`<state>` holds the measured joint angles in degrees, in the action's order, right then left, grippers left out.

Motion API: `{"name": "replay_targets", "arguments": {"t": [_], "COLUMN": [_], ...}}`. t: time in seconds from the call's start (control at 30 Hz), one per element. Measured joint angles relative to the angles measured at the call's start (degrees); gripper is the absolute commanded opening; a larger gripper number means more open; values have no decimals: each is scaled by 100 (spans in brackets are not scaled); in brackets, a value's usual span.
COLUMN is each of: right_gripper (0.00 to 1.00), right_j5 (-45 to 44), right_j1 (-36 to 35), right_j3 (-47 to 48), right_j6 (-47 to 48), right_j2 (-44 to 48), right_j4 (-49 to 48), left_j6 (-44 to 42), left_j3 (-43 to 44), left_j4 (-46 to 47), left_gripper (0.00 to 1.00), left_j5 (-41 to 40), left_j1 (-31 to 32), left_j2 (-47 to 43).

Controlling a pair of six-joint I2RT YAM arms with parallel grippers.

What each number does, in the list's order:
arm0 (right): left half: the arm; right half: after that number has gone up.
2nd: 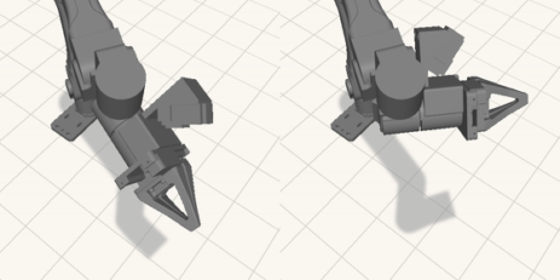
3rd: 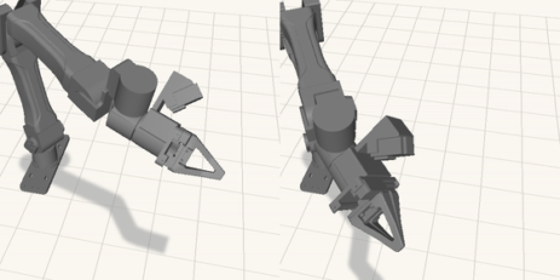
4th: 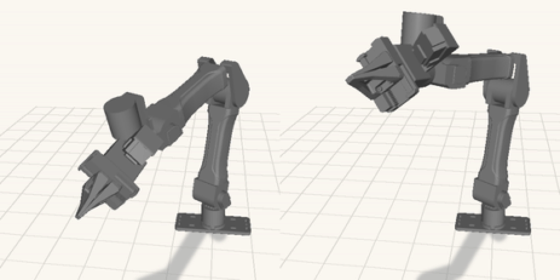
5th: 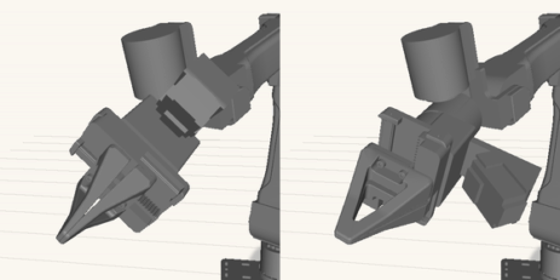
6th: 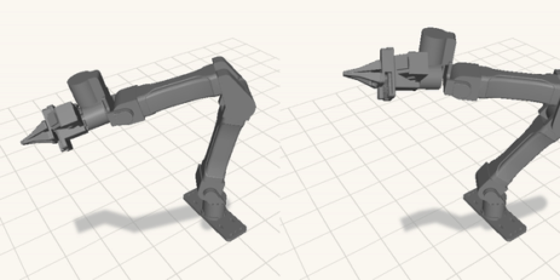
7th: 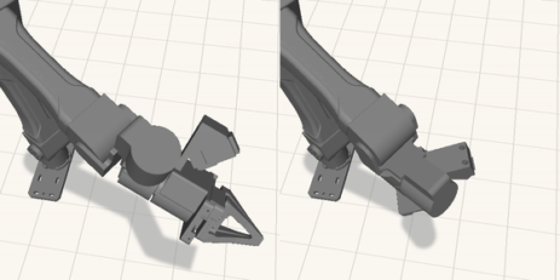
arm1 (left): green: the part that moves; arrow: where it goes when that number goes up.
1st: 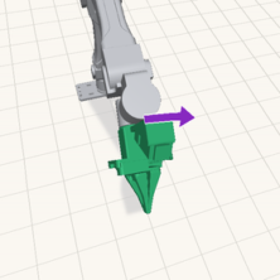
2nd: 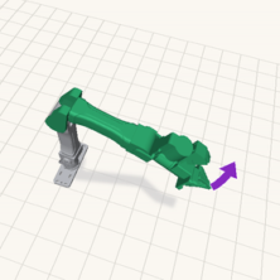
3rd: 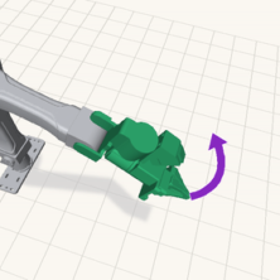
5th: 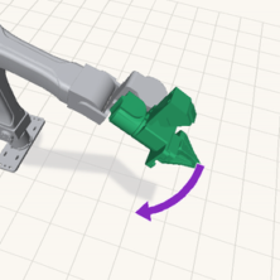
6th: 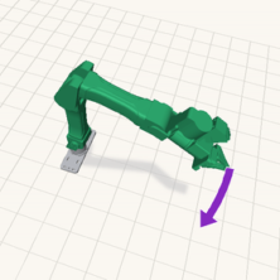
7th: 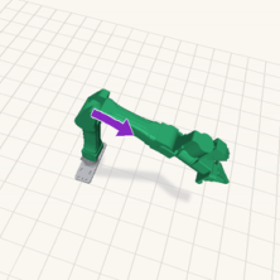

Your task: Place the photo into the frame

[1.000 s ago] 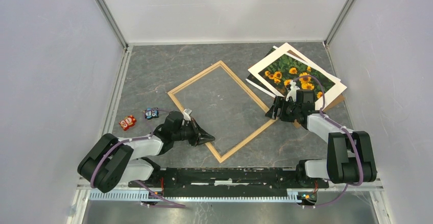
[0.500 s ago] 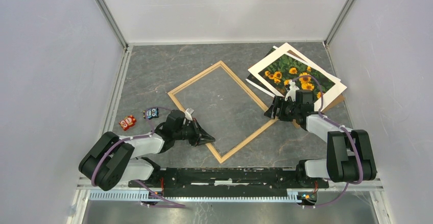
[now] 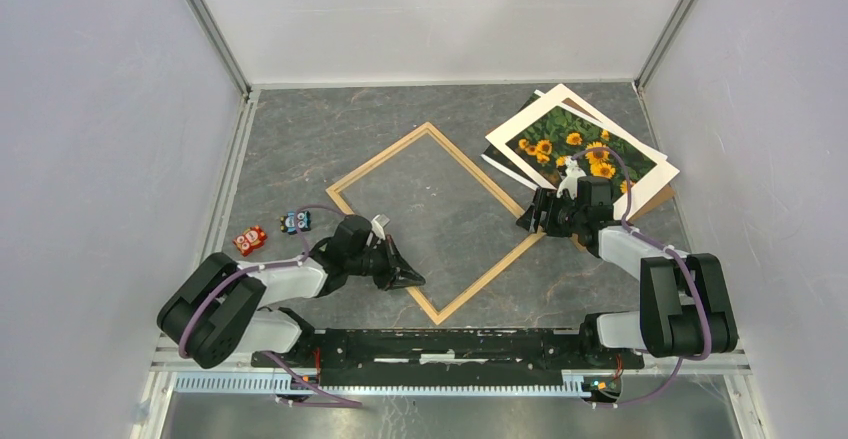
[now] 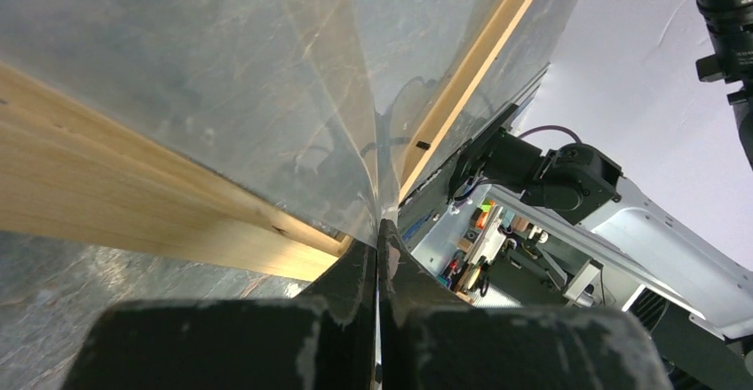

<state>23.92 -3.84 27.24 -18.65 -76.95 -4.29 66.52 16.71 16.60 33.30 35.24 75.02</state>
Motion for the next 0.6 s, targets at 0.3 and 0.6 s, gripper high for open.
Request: {"name": "replay_targets", "arguments": {"t": [0.3, 0.6], "right_gripper": [75, 75], "right_j5": [-13, -17], "right_j1": [-28, -31], "right_j3": [0, 0], "right_j6": [2, 4], "right_j2": [0, -13], "right_j4": [0, -9], "left_j6": [-155, -55], "left_j3": [138, 70], "left_j4": [-627, -590], "left_gripper": [14, 44], "left_j5": [-203, -643], "left_j1": [33, 50], "left_j2": [-203, -737]}}
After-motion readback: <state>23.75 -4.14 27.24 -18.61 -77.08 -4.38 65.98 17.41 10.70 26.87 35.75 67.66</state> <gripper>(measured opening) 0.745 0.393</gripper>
